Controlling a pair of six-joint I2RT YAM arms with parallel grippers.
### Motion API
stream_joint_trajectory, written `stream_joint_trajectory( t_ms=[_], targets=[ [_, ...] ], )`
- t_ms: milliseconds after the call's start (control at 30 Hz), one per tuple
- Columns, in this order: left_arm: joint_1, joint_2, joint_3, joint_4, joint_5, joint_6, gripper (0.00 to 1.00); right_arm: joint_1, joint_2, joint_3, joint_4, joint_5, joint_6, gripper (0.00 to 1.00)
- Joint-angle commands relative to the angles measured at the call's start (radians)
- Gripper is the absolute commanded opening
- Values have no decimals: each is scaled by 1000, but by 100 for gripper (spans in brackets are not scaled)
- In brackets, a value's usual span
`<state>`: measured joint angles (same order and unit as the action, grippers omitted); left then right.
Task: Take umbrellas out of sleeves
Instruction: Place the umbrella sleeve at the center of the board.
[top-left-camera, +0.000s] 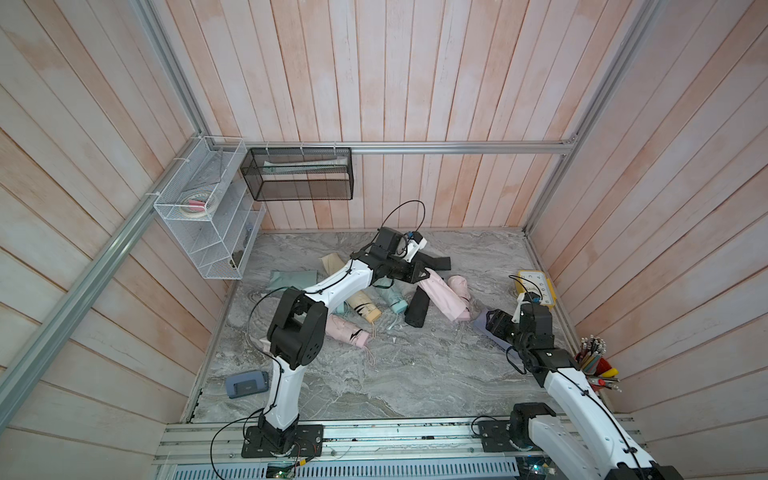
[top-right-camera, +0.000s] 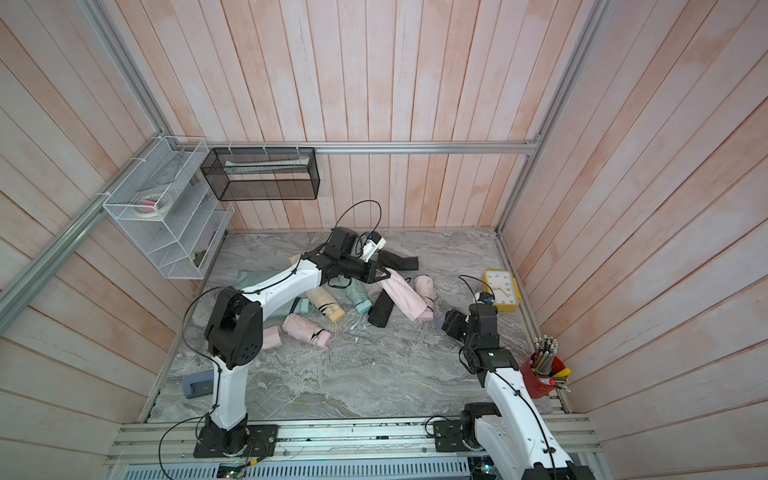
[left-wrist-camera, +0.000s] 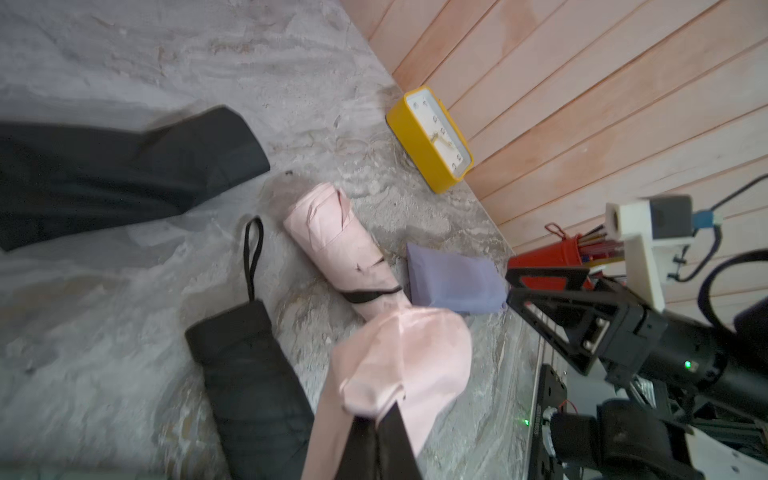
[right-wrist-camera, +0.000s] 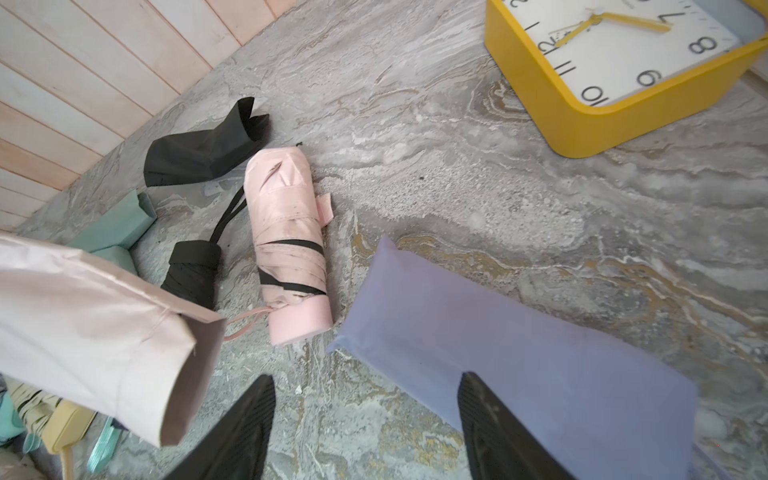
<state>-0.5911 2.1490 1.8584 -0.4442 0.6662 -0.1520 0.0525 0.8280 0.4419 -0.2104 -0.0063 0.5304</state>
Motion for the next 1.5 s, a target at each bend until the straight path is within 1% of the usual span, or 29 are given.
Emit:
stream_joint_trajectory(
  t_ms=[0, 33, 67, 100, 133, 167, 200, 267, 333, 367, 433, 500, 567, 700, 767, 900, 967, 1100, 1133, 1233, 1300, 1367, 1467],
  targets=[
    [-2, 122, 286, -385, -8, 318, 3, -21, -7, -1, 7, -32, -3, 71],
    [-2, 177, 406, -484, -31, 382, 3, -25, -5, -7, 13, -39, -3, 71],
    [-3, 237, 542, -601, -38, 487, 4, -27, -1, -13, 22, -48, -1, 71],
    [-5, 290, 661, -701, -36, 590, 12, -30, 3, -17, 28, -57, 0, 71],
    [-6, 302, 707, -741, -45, 657, 22, -30, 8, -20, 33, -63, 2, 71],
    [-8, 277, 662, -727, -51, 740, 29, -31, 14, -24, 40, -70, 5, 71],
    [-14, 256, 629, -721, -60, 813, 30, -32, 17, -26, 44, -78, 6, 71],
    [-26, 240, 601, -720, -61, 902, 30, -31, 24, -28, 52, -85, 9, 71],
    [-39, 253, 611, -745, -61, 959, 30, -32, 26, -26, 53, -87, 10, 71],
    [-48, 265, 619, -763, -76, 987, 29, -32, 27, -23, 52, -87, 8, 71],
    [-67, 291, 630, -770, -126, 1001, 29, -31, 28, -18, 52, -89, 8, 71],
    [-86, 314, 638, -764, -179, 996, 31, -32, 28, -14, 52, -90, 8, 71],
    [-103, 318, 627, -757, -195, 990, 32, -32, 28, -11, 46, -87, 6, 71],
    [-147, 293, 589, -735, -159, 938, 33, -32, 20, -10, 33, -80, 6, 71],
    [-174, 272, 559, -721, -143, 896, 36, -32, 14, -11, 25, -75, 9, 71],
    [-239, 198, 430, -654, -162, 827, 45, -32, 2, -11, 16, -66, 17, 71],
    [-260, 162, 366, -622, -154, 794, 46, -32, 17, -4, 2, -47, 17, 71],
    [-275, 112, 255, -604, -110, 737, 46, -32, 99, 41, -51, 51, 13, 73],
    [-276, 98, 214, -574, -113, 722, 46, -33, 118, 49, -55, 65, 12, 74],
    [-265, 39, 56, -398, -159, 634, 45, -42, 202, 78, -57, 90, 17, 75],
    [-243, 9, -32, -256, -175, 539, 43, -56, 253, 99, -49, 100, 39, 75],
    [-228, -16, -92, -164, -177, 474, 38, -66, 284, 122, -40, 108, 42, 75],
    [-227, -86, -184, -44, -190, 406, 37, -72, 316, 144, -11, 153, 35, 75]
  ],
)
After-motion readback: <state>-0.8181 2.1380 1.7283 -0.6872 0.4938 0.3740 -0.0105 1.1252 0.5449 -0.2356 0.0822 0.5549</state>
